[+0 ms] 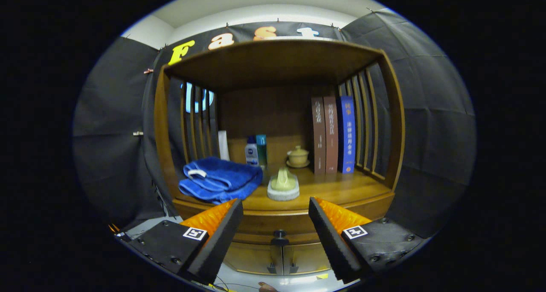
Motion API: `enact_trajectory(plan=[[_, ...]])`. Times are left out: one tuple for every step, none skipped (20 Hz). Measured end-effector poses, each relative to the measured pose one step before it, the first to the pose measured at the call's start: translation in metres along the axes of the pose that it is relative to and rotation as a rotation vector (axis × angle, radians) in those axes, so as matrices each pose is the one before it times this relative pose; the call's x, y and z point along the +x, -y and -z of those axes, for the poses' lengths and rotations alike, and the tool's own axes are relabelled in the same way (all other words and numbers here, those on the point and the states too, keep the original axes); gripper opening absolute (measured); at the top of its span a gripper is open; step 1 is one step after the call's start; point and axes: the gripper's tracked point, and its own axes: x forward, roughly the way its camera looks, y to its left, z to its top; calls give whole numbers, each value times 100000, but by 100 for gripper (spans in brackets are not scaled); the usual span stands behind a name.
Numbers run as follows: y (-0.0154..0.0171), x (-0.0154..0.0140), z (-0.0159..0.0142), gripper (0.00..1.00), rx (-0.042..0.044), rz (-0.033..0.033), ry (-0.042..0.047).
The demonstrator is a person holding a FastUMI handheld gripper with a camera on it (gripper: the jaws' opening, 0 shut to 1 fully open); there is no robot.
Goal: Pull open the drawer, take out the items inside it, and place them on the countertop above the cabinet.
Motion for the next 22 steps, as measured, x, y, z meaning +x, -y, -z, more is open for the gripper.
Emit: enact_trajectory(plan=[[-50, -815, -1323, 100, 261, 306, 545], [-135, -699, -1279, 100, -292, -215, 471], [-195, -569, -1494, 100, -623, -485, 1375], [-167, -410, -1450, 99, -929, -198, 1976], [-130, -321, -1202, 99, -1159, 85, 1366], [-149, -310, -981, 99, -880, -162, 418], [-327, -394, -878, 99, -222, -474, 86], [-279, -443, -960, 99, 489, -885, -40], [-286, -205, -928, 99, 1007, -647, 629], [-240, -523, -899, 99, 932, -819, 1247], [-90, -415, -718, 99, 250, -246, 1100], [-8, -387, -531, 99, -324, 458, 616], [-8, -372, -340, 99, -678, 469, 102], [-53, -265, -271, 99, -577, 390, 304], [-219, -302, -146, 99, -228, 113, 248], [15, -301, -163, 99, 164, 567, 88], [-23, -347, -180, 99, 536, -106, 124], [-127, -105, -54, 99, 655, -65, 33], [23, -82, -27, 98, 284, 146, -195], [-58, -59, 93, 98, -135, -88, -630], [126, -106, 92, 99, -547, 298, -781], [16, -84, -52, 99, -549, 115, -336]])
